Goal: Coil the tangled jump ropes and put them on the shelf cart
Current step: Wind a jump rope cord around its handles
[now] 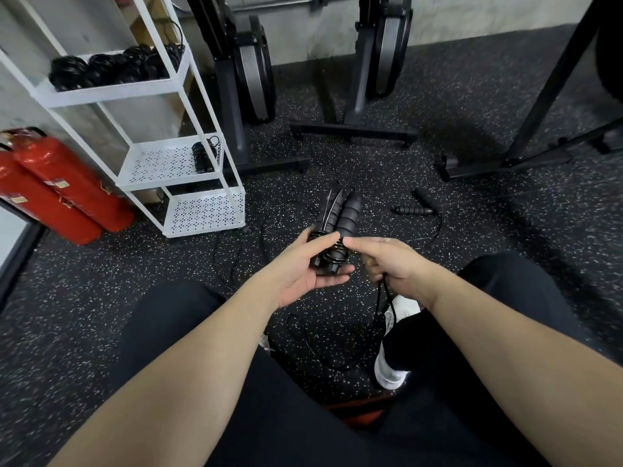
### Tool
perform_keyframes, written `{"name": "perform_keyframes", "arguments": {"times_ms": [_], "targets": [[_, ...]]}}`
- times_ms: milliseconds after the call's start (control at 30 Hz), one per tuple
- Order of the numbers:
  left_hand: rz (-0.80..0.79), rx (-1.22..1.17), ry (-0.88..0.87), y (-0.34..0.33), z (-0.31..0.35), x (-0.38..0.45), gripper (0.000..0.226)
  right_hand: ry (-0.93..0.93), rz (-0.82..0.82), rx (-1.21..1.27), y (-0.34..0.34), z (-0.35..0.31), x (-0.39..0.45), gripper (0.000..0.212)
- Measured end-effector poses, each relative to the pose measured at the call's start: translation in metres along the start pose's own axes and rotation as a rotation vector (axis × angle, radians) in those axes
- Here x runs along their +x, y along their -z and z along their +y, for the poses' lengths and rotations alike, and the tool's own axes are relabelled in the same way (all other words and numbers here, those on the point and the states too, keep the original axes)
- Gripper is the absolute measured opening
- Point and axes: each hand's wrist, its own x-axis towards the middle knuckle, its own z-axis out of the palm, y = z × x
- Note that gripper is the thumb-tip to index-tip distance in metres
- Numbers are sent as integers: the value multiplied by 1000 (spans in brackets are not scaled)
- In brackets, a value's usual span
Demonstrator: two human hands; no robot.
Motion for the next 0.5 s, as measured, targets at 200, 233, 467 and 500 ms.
{"name": "perform_keyframes", "arguments": {"times_ms": [200, 233, 467, 500], "targets": [[312, 88, -110, -9, -13, 15, 44, 49, 67, 14, -8, 7, 2, 30], [329, 50, -118, -11, -14, 16, 42, 51, 79, 29, -10, 7, 2, 30], [253, 26, -161, 1, -6, 15, 32, 127, 14, -125, -10, 7, -5, 34], [242, 39, -166, 4, -4, 15, 32, 139, 15, -159, -10, 7, -5, 34]]}}
